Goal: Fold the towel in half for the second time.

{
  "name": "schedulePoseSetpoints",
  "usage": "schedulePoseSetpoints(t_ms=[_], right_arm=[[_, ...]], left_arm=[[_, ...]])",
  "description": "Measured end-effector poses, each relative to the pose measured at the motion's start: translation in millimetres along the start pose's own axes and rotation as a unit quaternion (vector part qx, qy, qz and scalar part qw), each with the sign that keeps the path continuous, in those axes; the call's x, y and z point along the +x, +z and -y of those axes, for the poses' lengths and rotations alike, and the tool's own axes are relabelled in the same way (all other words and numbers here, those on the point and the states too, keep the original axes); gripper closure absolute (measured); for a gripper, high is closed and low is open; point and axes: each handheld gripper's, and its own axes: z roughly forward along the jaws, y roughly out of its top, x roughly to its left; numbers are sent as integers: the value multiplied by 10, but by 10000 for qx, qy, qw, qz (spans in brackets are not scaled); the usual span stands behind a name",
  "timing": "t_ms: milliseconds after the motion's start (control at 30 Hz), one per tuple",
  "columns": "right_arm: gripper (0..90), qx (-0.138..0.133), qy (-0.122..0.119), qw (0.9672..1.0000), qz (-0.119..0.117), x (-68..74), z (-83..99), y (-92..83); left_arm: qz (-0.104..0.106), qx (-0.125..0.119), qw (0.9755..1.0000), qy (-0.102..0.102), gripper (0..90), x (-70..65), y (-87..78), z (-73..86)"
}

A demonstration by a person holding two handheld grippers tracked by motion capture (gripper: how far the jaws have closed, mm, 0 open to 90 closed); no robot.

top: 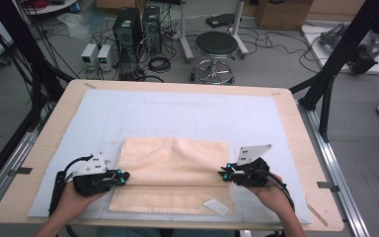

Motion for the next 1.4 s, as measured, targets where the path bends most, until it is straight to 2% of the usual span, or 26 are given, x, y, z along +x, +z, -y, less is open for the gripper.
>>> schedulePoseSetpoints(t_ms=[33, 67, 133, 267, 300, 367, 500, 567, 667, 700, 733, 767, 833, 933, 1000, 1100, 1167, 1200, 1267, 1400], right_arm=[[827, -55, -24, 10000, -14, 11, -17, -38], [826, -112, -53, 9999, 21, 34, -43, -95], [824, -95, -140, 9998, -81, 88, -65, -157], [763, 16, -180, 9990, -416, 212, 6, -211], [732, 53, -186, 9989, -428, 246, 42, -222], [675, -28, -124, 9992, -368, 276, 87, -225], [619, -90, -128, 9987, -475, 308, 127, -142], [589, 1, -173, 9982, -580, 328, 149, -50], [602, 454, -383, 9967, -556, 360, 212, 153], [648, 553, -348, 9962, -576, 355, 231, 198], [742, 546, -305, 9962, -610, 349, 244, 226], [794, 505, -288, 9962, -649, 338, 246, 231], [822, 426, -235, 9968, -641, 319, 212, 191], [824, 155, -205, 9981, -559, 312, 142, 63], [823, -21, -241, 9982, -541, 355, 86, -38], [799, -34, -326, 9974, -642, 441, 48, -78], [719, 107, -338, 9948, -955, 506, 69, -57], [706, 177, -304, 9940, -1034, 529, 91, -52], [688, 213, -314, 9936, -1068, 539, 138, -48], [647, 82, -104, 9965, -831, 438, 170, -50]], left_arm=[[7, -131, 9999, 36, 873, -33, -66, -39], [32, -188, 9998, 61, 873, -56, -100, -59], [120, -231, 9995, 150, 872, -139, -166, -82], [411, -23, 9990, 147, 854, -270, -180, 34], [437, 20, 9989, 142, 828, -280, -176, 71], [418, 162, 9990, 31, 683, -277, -143, 127], [429, 401, 9983, -2, 617, -220, -43, 206], [479, 501, 9976, 23, 625, -204, 4, 241], [554, 625, 9964, 125, 733, -226, 46, 265], [571, 654, 9961, 166, 775, -232, 52, 266], [560, 647, 9962, 165, 827, -240, 55, 265], [577, 642, 9961, 174, 853, -236, 48, 258], [529, 547, 9970, 158, 870, -222, 6, 234], [461, 290, 9984, 132, 873, -206, -120, 189], [451, 149, 9987, 200, 873, -237, -224, 152], [475, 198, 9983, 265, 873, -282, -284, 168], [579, 300, 9976, 213, 867, -305, -282, 224], [679, 368, 9969, 143, 849, -304, -268, 258], [782, 454, 9959, 74, 803, -307, -235, 312], [655, 414, 9970, 3, 685, -243, -186, 270]])
